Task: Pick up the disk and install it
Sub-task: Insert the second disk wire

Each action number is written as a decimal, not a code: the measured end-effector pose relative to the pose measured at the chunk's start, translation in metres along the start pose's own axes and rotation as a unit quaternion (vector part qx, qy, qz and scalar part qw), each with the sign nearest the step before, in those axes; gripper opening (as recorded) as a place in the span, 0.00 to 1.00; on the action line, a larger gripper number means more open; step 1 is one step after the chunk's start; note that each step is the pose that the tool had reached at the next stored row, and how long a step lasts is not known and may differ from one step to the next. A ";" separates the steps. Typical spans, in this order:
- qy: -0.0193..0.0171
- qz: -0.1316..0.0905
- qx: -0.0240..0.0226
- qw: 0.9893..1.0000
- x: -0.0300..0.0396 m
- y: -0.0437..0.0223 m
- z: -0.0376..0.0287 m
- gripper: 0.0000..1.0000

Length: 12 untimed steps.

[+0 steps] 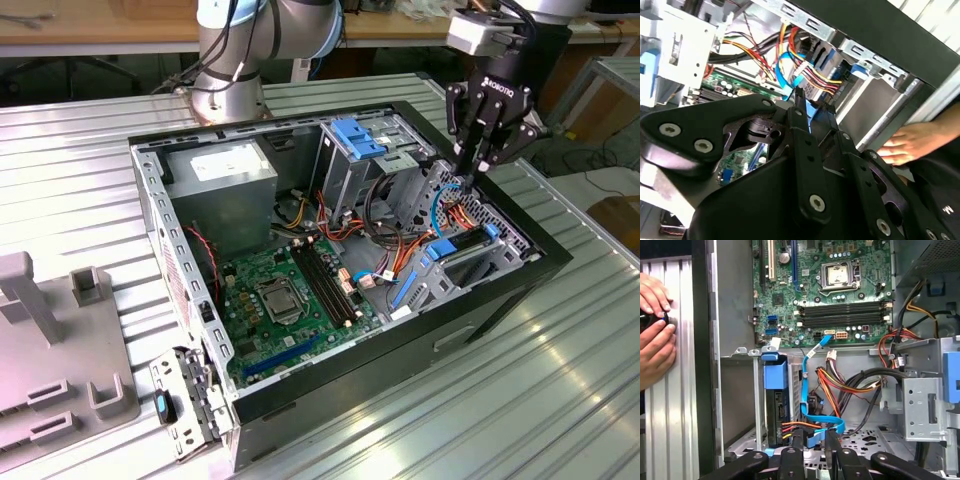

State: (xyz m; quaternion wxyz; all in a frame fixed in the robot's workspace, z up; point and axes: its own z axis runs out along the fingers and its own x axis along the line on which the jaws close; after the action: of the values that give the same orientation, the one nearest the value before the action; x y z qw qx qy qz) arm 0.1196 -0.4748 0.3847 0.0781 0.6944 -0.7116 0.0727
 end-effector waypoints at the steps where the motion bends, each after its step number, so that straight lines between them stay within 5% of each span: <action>1: 0.010 0.000 0.000 1.000 -0.0030 -0.0001 0.0011 0.31; 4: 0.017 0.000 0.000 1.000 -0.0094 -0.0001 0.0014 0.31; 7: 0.033 0.000 0.001 0.999 -0.0142 -0.0002 0.0021 0.31; 8: 0.042 0.000 0.001 0.999 -0.0145 -0.0002 0.0031 0.31; 12: 0.059 0.001 0.001 0.998 -0.0164 -0.0002 0.0058 0.31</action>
State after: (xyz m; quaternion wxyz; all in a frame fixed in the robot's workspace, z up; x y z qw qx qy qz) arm 0.1201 -0.4600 0.3755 0.1189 0.6886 -0.7061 0.1146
